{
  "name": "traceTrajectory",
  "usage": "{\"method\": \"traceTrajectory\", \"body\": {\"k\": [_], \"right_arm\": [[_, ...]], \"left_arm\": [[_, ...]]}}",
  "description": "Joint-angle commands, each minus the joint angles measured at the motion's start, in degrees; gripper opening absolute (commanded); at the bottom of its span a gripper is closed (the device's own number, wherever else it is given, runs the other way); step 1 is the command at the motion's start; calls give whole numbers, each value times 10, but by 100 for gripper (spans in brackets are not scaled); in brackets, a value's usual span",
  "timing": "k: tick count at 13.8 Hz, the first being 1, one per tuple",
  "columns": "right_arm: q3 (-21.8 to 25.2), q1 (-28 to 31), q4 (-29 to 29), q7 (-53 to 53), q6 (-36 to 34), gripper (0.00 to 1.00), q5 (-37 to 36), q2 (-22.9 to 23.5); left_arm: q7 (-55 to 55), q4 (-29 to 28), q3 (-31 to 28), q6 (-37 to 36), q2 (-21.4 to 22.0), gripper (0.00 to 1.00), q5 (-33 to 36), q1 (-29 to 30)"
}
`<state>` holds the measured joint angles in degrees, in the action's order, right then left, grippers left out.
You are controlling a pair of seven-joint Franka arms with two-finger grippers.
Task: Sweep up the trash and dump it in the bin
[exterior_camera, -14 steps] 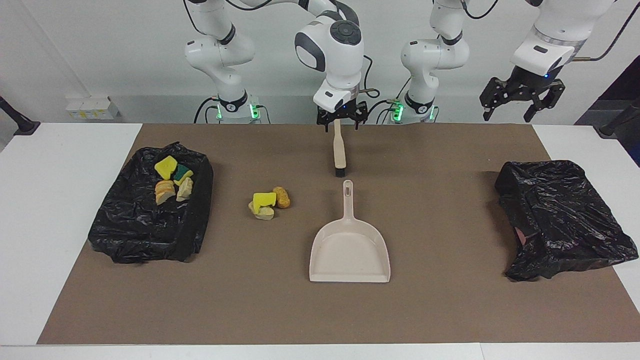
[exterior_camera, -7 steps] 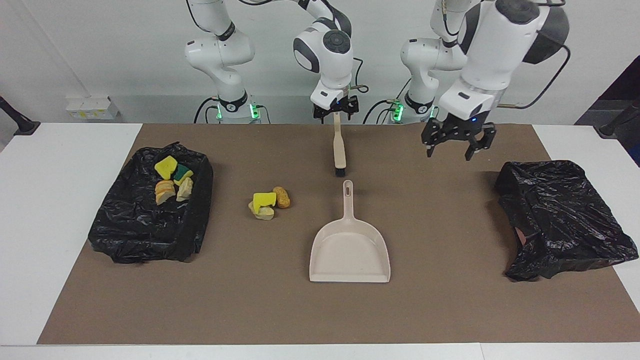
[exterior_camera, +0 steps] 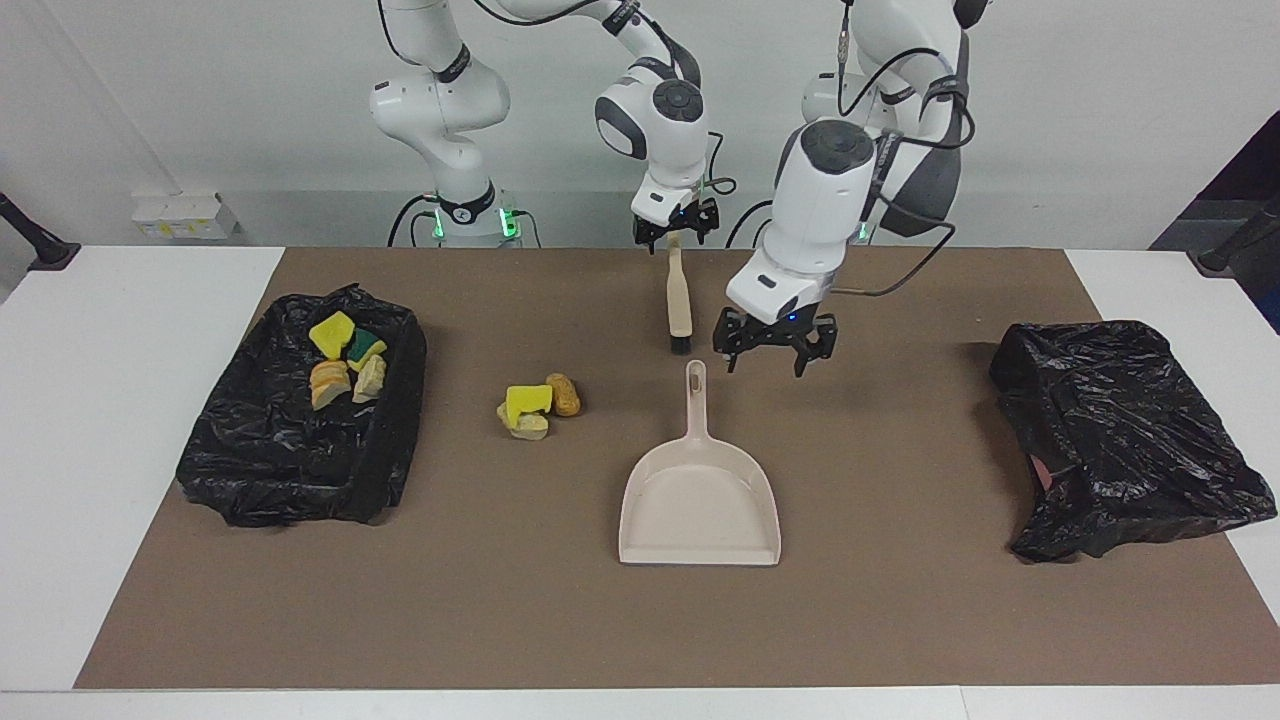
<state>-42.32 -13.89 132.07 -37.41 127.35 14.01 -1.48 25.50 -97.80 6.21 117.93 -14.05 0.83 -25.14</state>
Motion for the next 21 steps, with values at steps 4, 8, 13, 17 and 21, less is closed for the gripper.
{"method": "traceTrajectory", "body": {"k": [4,8,13,17,21], "right_arm": [[-10,3,21,1,32,100,15,9],[-16,1,26,1,46,81,15,17],[-17,2,26,4,41,0,5,17],[-16,4,6,6,1,0,3,14],[-7,13,-8,26,-77,0,-2,-35]], "left_arm": [[70,-35,-10,93,-41,100,-1,-46],[68,-62,-10,123,-41,100,0,-50],[68,-58,-11,123,-63,75,5,-63],[60,-58,-11,111,-63,22,12,-65],[25,-58,-11,78,-56,0,76,-66]]}}
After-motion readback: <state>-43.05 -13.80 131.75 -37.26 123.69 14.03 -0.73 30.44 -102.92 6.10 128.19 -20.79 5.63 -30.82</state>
